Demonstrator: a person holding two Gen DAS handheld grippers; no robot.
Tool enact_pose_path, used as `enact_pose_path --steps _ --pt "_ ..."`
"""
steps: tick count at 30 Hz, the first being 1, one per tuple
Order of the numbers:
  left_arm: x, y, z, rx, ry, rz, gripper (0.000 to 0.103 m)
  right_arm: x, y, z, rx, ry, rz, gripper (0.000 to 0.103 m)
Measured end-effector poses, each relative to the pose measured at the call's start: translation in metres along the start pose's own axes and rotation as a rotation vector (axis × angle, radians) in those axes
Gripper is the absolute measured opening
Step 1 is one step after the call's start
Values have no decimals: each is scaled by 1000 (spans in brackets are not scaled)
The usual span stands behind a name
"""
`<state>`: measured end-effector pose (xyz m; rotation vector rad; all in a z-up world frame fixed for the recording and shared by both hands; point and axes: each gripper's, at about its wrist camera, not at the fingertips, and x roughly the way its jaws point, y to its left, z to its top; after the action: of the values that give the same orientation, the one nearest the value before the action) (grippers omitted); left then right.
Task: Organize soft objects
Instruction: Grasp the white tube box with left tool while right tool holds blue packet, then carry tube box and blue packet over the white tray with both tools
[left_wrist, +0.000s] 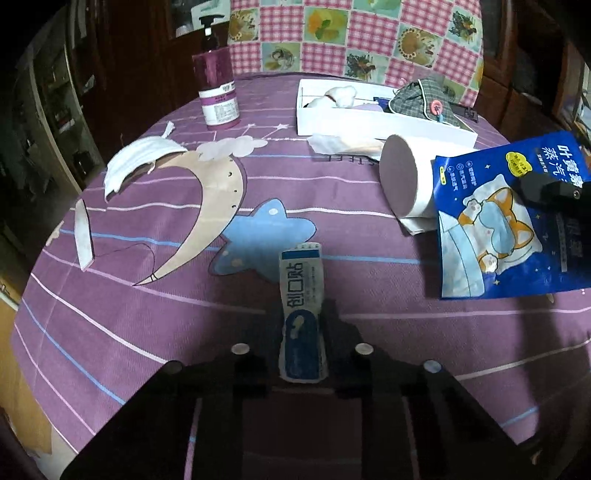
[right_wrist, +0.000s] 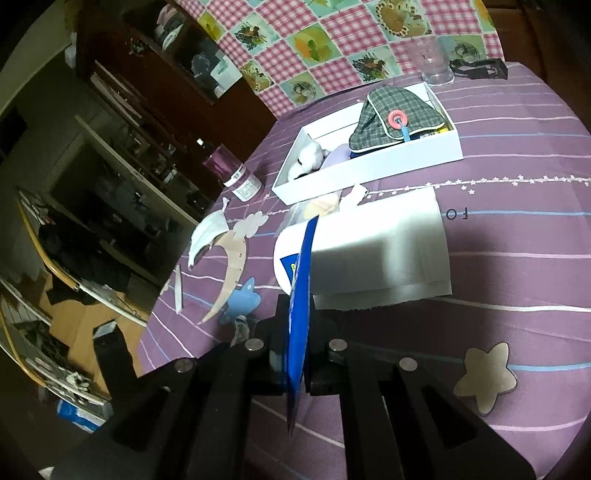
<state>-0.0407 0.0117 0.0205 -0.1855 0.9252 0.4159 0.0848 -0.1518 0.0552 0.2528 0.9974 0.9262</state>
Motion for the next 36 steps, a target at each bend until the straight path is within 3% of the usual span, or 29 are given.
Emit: enact_pose_path --steps 11,13,26,36 --pt "-2 3 -1 -34 -2 4 14 -8 2 -8 -30 -31 21 7" --pt "-4 3 0 -43 4 11 4 -8 3 -9 -33 -24 21 7" --pt "-49 -3 27 -22 -73 16 1 -36 5 -8 2 -75 43 7" --pt "-75 -4 82 15 -151 15 1 -80 18 30 2 -116 -70 7"
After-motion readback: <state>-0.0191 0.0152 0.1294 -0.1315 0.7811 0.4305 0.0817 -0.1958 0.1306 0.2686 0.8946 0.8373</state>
